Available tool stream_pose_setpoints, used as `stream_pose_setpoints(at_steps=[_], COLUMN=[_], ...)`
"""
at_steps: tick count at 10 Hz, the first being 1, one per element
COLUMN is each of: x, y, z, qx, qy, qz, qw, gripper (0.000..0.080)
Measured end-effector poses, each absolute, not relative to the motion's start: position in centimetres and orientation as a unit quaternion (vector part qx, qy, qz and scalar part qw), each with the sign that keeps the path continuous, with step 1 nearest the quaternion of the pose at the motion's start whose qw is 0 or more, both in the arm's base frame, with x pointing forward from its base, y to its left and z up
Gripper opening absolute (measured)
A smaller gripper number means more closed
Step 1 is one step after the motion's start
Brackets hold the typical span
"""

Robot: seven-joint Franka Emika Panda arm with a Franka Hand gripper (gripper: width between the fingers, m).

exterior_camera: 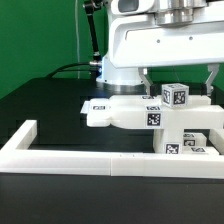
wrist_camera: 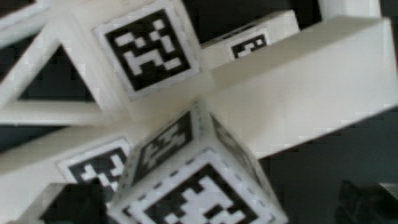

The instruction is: Assemble chair

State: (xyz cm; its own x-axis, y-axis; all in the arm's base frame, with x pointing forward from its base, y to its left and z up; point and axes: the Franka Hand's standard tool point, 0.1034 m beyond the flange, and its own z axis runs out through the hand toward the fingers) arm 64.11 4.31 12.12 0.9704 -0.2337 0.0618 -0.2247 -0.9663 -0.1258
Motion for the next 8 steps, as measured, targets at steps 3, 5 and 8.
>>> stream_pose_setpoints(at_steps=[3,5,8], x=[64.12,64.12,64.11], y=[4.11,3.94,3.88], z=[12.12,12.08,12.07], qx=[-0.997,-0.996,-0.996], qy=[0.014,-0.056,-0.058], qz=[-0.044,-0.047,-0.048], qw=[0.055,0.051,0.051], gripper=[0.0649,0.0649,0.0452])
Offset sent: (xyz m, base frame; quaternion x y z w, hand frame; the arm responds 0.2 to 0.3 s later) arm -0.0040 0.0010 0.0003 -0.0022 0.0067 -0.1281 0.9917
